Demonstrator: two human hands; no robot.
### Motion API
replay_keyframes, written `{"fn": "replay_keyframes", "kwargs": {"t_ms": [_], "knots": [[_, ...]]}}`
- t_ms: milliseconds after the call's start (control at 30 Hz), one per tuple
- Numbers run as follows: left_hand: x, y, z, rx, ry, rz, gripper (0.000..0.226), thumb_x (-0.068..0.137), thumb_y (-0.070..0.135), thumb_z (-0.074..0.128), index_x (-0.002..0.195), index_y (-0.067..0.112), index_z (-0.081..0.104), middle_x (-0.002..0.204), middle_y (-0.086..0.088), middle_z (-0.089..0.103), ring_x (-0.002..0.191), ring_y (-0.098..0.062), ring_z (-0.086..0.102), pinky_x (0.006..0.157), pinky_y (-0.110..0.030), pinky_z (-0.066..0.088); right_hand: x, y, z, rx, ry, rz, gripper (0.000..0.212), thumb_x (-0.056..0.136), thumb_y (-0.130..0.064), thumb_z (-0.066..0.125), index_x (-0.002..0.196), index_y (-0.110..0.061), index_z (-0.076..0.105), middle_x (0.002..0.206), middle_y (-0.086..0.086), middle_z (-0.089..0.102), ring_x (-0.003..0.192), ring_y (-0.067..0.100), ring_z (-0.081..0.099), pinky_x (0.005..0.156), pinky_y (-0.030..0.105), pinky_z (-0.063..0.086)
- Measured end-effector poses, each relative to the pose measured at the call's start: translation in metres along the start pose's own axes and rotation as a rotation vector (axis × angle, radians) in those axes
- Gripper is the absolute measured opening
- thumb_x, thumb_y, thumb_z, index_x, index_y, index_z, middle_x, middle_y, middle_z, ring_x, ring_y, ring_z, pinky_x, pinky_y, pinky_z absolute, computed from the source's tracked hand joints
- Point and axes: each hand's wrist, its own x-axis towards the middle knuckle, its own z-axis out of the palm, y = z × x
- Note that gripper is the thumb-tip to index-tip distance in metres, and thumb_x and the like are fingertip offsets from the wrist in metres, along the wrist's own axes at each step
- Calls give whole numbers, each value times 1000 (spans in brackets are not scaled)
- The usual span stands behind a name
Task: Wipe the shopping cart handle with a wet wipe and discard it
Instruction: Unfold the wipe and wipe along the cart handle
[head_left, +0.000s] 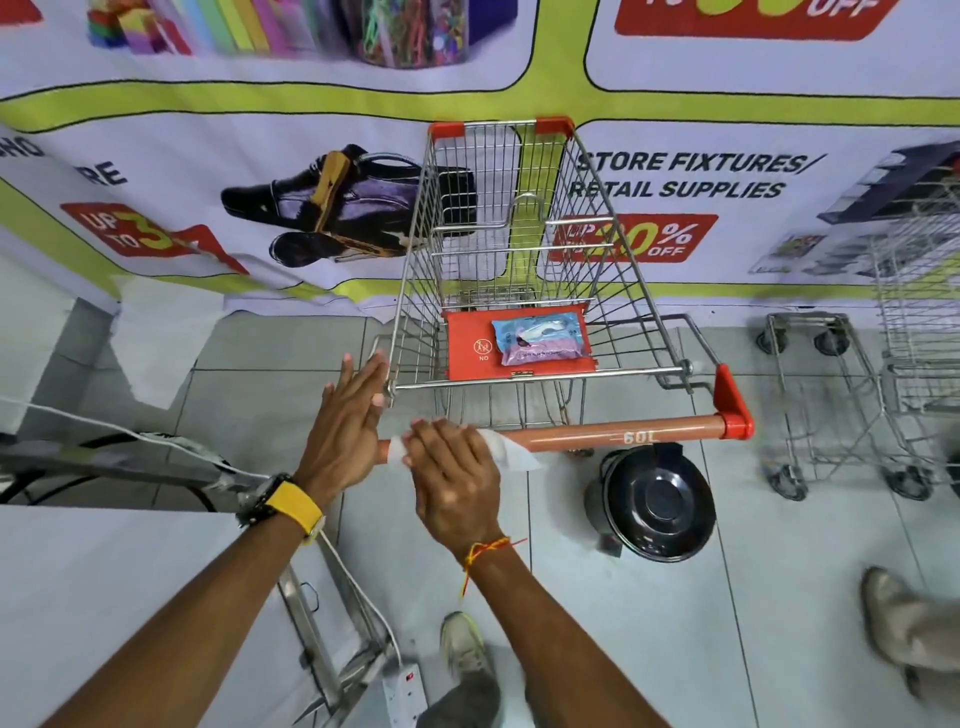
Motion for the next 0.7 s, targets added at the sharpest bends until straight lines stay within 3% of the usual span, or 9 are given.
{"fn": "replay_keyframes", "kwargs": {"t_ms": [200,333,433,600,700], "knots": [[0,1,-1,52,-1,12,78,93,65,9,153,21,32,163,9,22,154,-16,-1,123,-49,1,-15,77,-56,-35,56,-31,23,92,-10,66,112,-9,77,122,10,77,110,30,71,91,42,52],[1,6,-1,95,7,27,57,101,40,21,153,20,34,163,6,26,152,-13,0,123,-47,3,-32,153,-118,-75,134,15,20,95,-12,62,106,-13,79,119,8,79,111,24,72,91,39,53],[3,9,-4,171,-8,45,56,101,36,22,153,19,33,163,2,27,154,-17,2,122,-42,0,-36,191,-158,-107,132,81,21,96,-10,61,108,-12,78,122,7,78,111,24,72,92,42,52],[9,26,-10,448,-37,112,51,102,21,29,152,12,35,162,-9,31,154,-31,13,123,-57,12,-31,231,-228,-243,64,152,23,90,2,60,100,-6,79,125,13,76,115,29,72,99,45,56],[9,44,-11,597,-14,164,54,98,20,29,150,8,38,159,-15,35,151,-35,23,121,-60,19,-31,249,-266,-331,81,242,22,96,-6,58,103,-9,79,125,13,76,113,33,73,96,41,51]]}}
